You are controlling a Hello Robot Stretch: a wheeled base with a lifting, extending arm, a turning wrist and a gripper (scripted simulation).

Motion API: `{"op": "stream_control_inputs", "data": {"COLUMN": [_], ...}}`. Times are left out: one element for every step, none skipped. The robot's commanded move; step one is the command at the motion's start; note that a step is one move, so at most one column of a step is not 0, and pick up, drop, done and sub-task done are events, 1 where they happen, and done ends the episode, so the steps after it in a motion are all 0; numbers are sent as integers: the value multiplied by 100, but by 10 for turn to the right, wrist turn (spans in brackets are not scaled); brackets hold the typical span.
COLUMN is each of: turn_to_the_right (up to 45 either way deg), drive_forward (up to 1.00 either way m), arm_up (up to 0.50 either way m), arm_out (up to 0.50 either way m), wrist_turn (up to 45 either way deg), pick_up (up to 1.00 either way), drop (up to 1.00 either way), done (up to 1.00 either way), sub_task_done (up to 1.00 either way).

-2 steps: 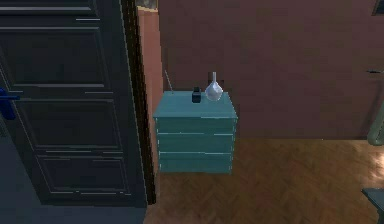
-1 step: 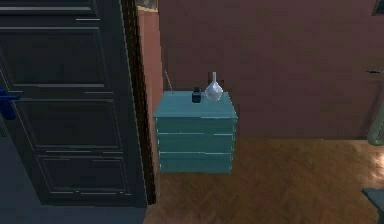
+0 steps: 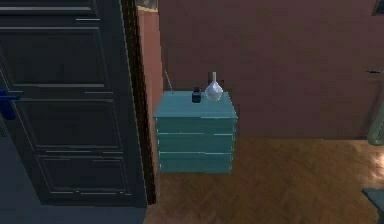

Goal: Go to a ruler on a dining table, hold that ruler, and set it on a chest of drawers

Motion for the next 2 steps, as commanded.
{"op": "stream_control_inputs", "data": {"turn_to_the_right": [0, 0], "drive_forward": [0, 0], "arm_up": [0, 0], "arm_out": [0, 0], "wrist_turn": [-450, -210], "pick_up": [0, 0], "drop": [0, 0], "done": [0, 0], "sub_task_done": [0, 0]}}
